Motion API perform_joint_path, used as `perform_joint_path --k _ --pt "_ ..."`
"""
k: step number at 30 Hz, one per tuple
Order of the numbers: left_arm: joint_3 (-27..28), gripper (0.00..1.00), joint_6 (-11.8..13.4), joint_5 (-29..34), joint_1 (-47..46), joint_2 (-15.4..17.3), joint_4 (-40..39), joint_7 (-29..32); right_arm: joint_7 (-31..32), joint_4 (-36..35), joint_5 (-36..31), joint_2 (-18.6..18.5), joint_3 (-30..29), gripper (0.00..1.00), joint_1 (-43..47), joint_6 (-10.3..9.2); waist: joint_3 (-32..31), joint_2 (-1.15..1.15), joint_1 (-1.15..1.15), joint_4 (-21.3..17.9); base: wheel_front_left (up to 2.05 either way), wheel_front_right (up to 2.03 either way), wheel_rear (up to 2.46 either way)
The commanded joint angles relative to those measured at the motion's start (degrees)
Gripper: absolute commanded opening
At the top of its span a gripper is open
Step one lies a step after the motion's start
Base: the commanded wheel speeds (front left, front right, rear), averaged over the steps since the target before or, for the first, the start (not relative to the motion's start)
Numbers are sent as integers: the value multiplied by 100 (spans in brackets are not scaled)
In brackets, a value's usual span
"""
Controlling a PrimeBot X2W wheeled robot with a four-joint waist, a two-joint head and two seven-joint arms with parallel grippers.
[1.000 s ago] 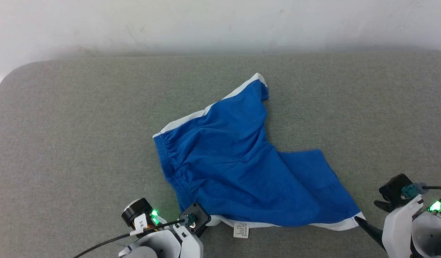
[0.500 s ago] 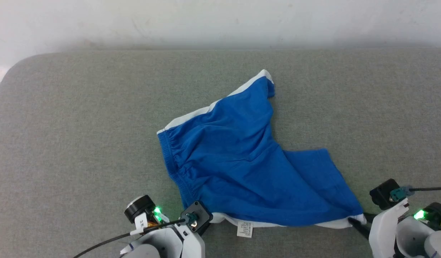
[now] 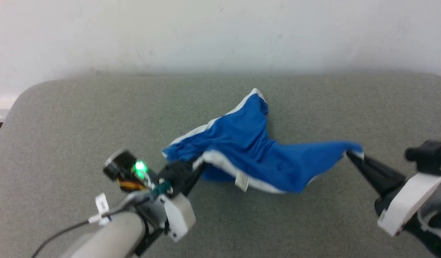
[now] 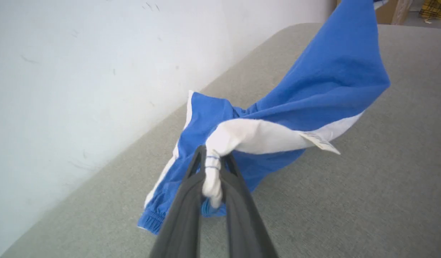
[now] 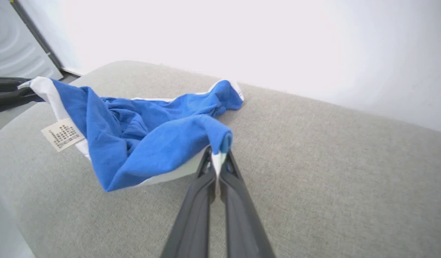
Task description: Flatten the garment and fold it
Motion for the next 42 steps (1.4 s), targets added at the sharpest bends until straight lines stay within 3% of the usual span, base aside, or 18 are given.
perform_joint_path --k 1,6,17,30,36,42 --pt "111 0 42 39 -261 -1 -98 -95 -83 -164 93 95 -190 0 -151 -4 -39 0 0 -21 0 0 0" --pt "511 0 82 23 -1043 -83 -289 -327 -211 -326 -18 308 -738 0 -861 -4 119 0 0 -112 0 0 0" --pt "1018 0 -141 174 -3470 -400 364 -466 -7 365 -637 693 -1169 0 -3261 -4 1171 0 0 -305 0 0 0" --pt "1322 0 -276 358 -6287 -889 2016 -883 61 1781 -1217 726 -1188 0 -6358 -4 2773 0 0 -459 0 0 0" --pt "1360 0 -219 451 -6762 -919 2570 -1270 -89 2271 -1383 715 -701 0 -6991 -4 3094 0 0 -496 0 0 0" --pt "1247 0 -122 481 -6013 -742 2986 -1711 -479 2486 -1293 683 7 0 -6496 -4 2994 0 0 -519 0 0 0"
